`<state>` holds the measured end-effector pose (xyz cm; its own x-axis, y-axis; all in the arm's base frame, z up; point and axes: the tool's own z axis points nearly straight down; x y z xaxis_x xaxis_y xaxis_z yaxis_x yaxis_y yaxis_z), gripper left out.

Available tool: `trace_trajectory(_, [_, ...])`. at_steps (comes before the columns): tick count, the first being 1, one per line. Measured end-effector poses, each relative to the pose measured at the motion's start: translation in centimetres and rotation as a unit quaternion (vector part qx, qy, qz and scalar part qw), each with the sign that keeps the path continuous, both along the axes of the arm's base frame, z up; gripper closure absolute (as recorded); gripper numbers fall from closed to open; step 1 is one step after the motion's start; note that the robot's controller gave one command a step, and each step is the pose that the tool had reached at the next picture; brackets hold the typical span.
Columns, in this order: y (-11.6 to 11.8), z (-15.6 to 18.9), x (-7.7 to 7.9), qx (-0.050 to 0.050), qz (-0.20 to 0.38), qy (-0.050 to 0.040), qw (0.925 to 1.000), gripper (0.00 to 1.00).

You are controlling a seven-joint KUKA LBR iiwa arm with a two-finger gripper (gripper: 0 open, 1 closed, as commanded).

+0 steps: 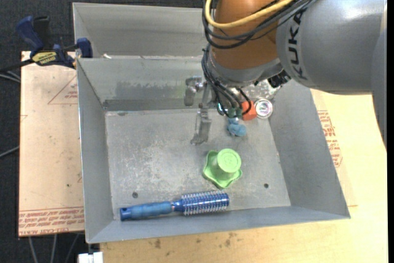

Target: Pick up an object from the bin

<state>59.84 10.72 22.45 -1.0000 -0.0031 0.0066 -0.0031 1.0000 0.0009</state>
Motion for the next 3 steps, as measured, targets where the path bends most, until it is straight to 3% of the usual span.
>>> trace_trajectory(1, [-2.5,-5.4,-8.9,0.0,0.086,0.0008,0.9963,0.0])
trace_trajectory(2, [-5.8,-9.5,-12.2,0.0,0.034,-0.0002,0.9994,0.0])
trace_trajectory(3, [3.8,-15.2,-11.3,0.001,0.272,-0.0144,0.9622,0.0])
